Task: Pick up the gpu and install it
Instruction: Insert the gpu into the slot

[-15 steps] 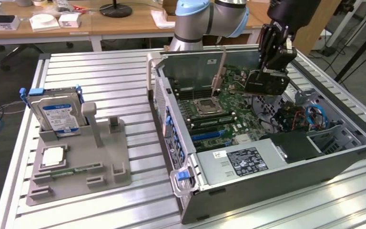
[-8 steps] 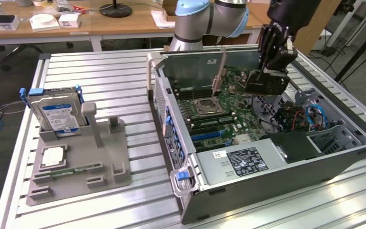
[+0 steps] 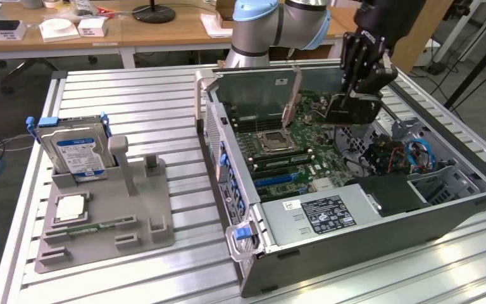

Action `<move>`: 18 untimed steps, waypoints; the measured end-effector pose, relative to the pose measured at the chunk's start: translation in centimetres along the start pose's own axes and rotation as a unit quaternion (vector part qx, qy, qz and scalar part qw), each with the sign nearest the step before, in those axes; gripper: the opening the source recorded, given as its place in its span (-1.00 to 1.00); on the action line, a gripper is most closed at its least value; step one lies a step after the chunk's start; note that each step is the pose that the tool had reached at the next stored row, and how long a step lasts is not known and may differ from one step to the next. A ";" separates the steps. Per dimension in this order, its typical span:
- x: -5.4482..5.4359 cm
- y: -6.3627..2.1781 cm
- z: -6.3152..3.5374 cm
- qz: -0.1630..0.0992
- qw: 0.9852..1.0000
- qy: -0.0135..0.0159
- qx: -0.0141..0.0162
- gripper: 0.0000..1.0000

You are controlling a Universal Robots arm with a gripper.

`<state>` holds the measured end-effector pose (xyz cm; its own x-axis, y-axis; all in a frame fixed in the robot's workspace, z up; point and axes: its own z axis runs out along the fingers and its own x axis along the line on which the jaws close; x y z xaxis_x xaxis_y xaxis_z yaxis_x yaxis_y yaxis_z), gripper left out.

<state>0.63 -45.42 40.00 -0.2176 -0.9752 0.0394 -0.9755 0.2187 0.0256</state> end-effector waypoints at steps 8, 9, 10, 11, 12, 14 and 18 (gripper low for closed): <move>0.0 -0.03 0.16 -0.033 0.999 -0.014 -0.002 -0.47; 0.0 -0.03 0.17 -0.036 0.999 -0.016 -0.002 -0.47; 0.0 -0.03 0.18 -0.039 0.999 -0.017 -0.002 -0.47; 0.0 -0.03 0.19 -0.039 0.999 -0.017 -0.002 -0.47; 0.0 -0.04 0.19 -0.039 0.999 -0.017 -0.003 -0.47; 0.0 -0.04 0.19 -0.039 0.999 -0.017 -0.002 -0.47; 0.0 -0.04 0.23 -0.047 0.999 -0.019 0.010 -0.47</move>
<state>0.66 -45.42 39.77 -0.1253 -0.9921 -0.0007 -0.9921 0.1253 0.0069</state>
